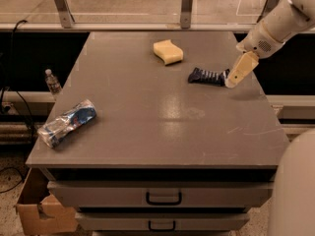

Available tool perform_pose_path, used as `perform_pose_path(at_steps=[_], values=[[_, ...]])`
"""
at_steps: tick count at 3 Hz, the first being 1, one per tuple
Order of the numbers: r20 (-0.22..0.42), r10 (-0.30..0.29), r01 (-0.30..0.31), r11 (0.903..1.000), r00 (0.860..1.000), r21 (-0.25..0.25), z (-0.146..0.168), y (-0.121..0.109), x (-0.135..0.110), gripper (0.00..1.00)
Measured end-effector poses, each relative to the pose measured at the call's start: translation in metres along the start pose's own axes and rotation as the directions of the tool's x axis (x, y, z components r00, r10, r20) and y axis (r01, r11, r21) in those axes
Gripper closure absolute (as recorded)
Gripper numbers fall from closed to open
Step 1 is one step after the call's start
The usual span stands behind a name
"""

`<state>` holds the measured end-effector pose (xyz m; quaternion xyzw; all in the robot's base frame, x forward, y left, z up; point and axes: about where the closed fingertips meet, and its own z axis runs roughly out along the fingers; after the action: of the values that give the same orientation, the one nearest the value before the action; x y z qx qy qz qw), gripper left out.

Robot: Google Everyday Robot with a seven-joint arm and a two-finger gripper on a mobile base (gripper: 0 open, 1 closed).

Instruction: Move rxbar blueberry near redbull can

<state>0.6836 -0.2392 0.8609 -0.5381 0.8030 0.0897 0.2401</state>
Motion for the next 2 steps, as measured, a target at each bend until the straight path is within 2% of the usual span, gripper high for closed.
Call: perform_pose_path(at_steps=[1,2], values=[[0.004,0.009,-0.009,0.9996,1.000,-0.028,0.031,-0.010,0.001,0.00],[-0.001,-0.039,0.039,0.9984,0.999,-0.042,0.045,-0.007,-0.015,0.17]])
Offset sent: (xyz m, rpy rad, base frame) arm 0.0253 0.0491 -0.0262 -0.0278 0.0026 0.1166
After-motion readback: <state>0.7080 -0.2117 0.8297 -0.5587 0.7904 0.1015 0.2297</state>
